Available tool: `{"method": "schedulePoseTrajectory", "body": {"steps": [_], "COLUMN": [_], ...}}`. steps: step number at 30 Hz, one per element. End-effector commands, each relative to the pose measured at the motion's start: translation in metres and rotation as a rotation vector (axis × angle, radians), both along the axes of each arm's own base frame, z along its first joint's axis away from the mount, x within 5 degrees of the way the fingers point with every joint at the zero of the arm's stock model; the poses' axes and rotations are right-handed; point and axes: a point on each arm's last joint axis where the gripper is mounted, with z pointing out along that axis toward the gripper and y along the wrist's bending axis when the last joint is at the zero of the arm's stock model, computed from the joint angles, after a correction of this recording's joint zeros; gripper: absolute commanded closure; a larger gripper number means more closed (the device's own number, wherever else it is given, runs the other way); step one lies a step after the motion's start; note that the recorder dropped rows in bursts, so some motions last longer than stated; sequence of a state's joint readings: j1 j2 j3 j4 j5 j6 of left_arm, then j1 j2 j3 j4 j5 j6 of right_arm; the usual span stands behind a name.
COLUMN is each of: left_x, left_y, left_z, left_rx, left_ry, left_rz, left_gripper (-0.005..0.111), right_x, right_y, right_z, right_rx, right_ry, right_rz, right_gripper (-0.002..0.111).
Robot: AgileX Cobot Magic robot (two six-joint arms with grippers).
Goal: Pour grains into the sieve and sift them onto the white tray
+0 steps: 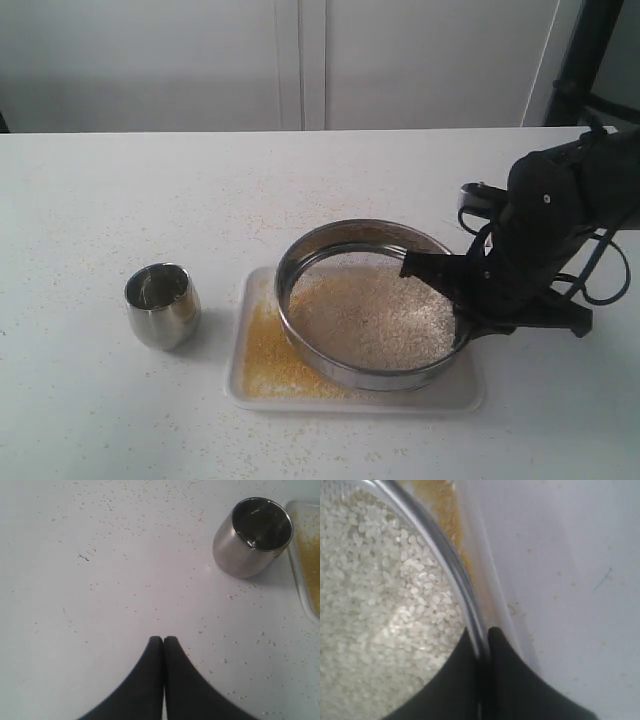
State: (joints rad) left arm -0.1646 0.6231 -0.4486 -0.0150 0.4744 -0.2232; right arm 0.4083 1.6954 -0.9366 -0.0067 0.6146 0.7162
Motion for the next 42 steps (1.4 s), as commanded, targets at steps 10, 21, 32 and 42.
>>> {"method": "schedulePoseTrajectory", "body": {"steps": [10,21,32,42], "left_x": [-0.002,-0.002,-0.002,-0.002], "left_y": [0.000,0.000,0.000,0.000], "left_z": [-0.002,-0.002,-0.002,-0.002], "left_rx": [-0.011,-0.011,-0.011,-0.011], "left_ry": [0.010,0.010,0.010,0.010], "left_rz": [0.005,0.005,0.005,0.005], "left_gripper": [0.107,0.107,0.107,0.107], "right_x": [0.004,0.002,0.001,-0.006], "right_y": [0.001,0.000,0.000,-0.003], "right_z": [0.012,0.012,0.020,0.035], "right_rx": [0.035,0.028,0.040,0.038], "right_ry": [-0.072,-0.054,-0.086,-0.100], "right_rz": [0.028,0.036,0.038,0.060], "right_gripper": [0.108,0.108,0.108,0.108]}}
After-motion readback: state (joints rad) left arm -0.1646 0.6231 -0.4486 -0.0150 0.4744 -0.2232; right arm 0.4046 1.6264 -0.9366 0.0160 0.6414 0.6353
